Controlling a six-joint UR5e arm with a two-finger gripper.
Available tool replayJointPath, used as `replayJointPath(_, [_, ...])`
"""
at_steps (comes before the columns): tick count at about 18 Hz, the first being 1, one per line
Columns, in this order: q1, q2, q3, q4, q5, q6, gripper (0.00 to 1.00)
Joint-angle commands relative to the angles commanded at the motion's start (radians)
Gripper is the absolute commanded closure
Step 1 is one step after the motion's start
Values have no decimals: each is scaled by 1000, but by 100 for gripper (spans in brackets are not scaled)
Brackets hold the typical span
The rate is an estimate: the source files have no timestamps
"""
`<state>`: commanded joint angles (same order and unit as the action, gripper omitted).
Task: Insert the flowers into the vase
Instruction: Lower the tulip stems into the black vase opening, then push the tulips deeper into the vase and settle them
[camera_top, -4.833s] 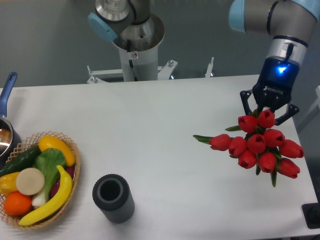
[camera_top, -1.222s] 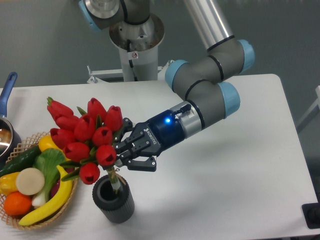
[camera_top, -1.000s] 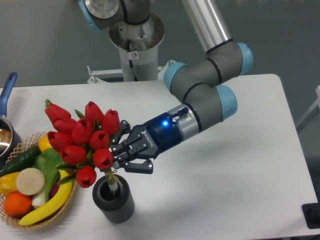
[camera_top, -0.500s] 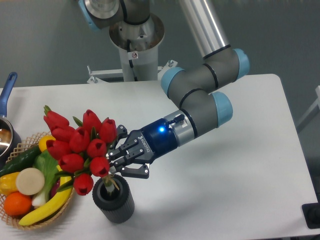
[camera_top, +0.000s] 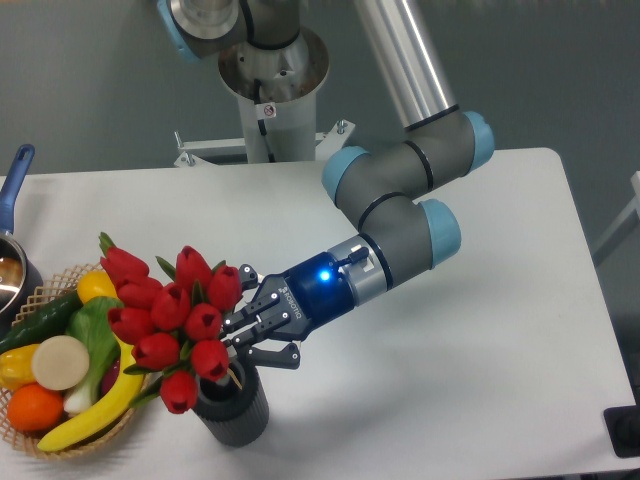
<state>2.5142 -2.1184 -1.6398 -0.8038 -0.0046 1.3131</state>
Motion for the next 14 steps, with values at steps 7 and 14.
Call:
replayJointPath(7, [-2,-40,-2,0,2,58,85])
replayJointPath(14, [-2,-72,1,0,6,86,85])
